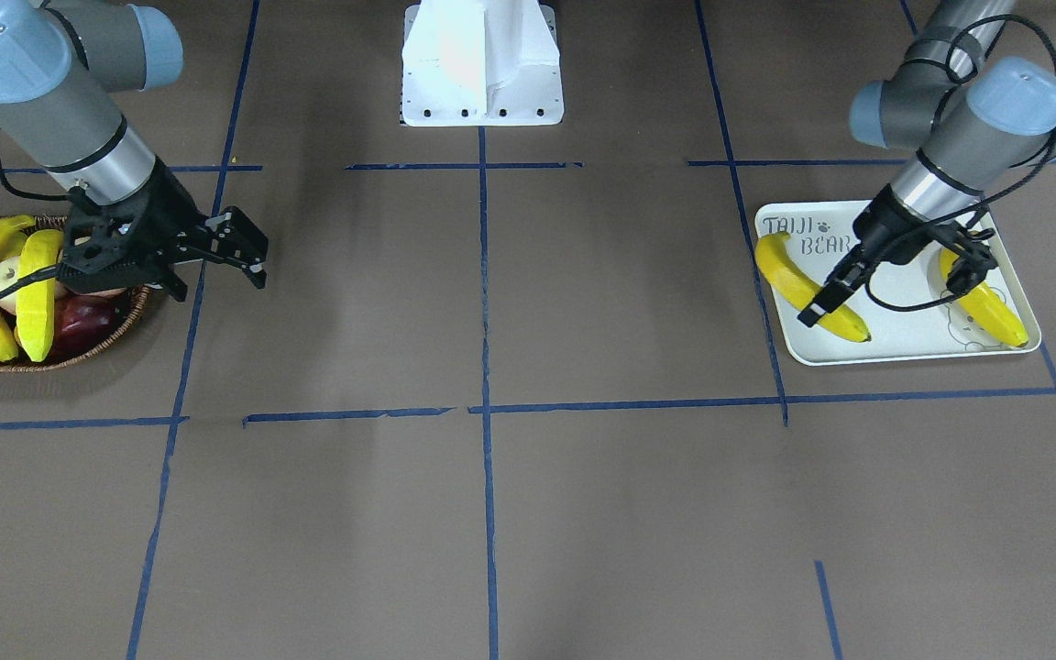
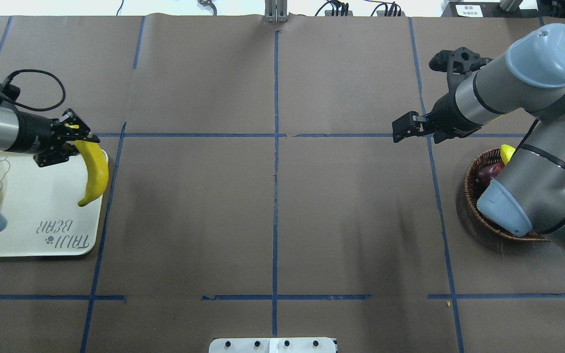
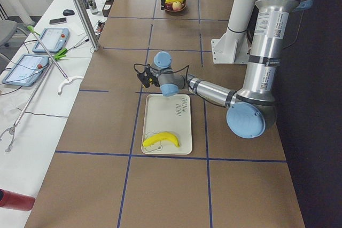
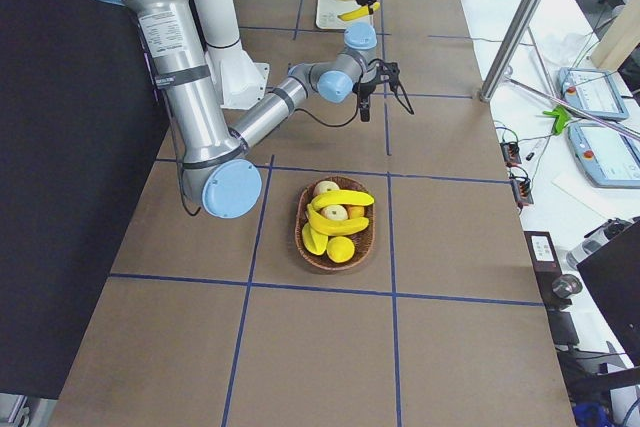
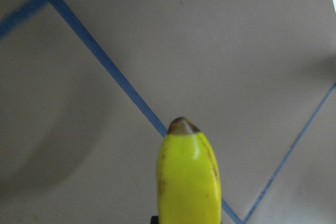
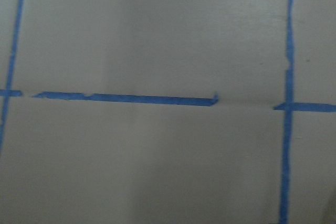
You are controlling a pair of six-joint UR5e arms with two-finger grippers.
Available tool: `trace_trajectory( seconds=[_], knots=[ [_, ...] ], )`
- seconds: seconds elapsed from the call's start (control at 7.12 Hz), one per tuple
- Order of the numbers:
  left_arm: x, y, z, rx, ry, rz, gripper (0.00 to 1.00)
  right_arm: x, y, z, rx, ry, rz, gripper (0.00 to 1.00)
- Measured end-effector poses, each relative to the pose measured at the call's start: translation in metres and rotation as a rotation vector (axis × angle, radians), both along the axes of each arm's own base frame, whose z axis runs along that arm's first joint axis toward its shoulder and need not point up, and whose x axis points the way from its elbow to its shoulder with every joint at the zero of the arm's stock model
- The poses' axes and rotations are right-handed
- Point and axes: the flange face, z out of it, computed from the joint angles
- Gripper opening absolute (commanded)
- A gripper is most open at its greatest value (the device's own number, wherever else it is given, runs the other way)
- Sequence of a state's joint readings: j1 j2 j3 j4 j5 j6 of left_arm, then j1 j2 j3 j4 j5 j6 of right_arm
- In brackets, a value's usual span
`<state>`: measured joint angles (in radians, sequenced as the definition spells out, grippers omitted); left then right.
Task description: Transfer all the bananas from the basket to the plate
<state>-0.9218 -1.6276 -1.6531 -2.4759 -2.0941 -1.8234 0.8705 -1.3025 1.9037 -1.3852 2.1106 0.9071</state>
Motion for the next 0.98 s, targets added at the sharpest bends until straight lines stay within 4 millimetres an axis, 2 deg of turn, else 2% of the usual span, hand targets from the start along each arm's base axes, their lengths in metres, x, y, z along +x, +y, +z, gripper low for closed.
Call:
trace_trajectory(
  seconds=[0.14,0.28,0.42,0.56,0.7,0.98],
  knots=[
    [-0.027,0.008,0.037,0.015,-0.065,0.017,0.03,0.023,-0.001,0.025,0.028,0.04,-0.034,0.99],
    [-0.044,0.013,0.07,0.025,-0.124,0.036,0.05,0.049,-0.003,0.046,0.047,0.058,-0.067,0.99],
    [-0.052,0.016,0.1,0.035,-0.176,0.063,0.06,0.067,-0.003,0.061,0.057,0.064,-0.088,0.99],
    [-0.055,0.018,0.12,0.05,-0.212,0.091,0.19,0.075,-0.003,0.067,0.062,0.067,-0.098,0.99],
    [-0.059,0.019,0.134,0.061,-0.237,0.109,0.97,0.077,-0.003,0.07,0.064,0.069,-0.102,0.99],
    [-0.076,0.016,0.147,0.113,-0.275,0.134,1.0,0.078,-0.003,0.07,0.066,0.071,-0.102,0.99]
  ],
)
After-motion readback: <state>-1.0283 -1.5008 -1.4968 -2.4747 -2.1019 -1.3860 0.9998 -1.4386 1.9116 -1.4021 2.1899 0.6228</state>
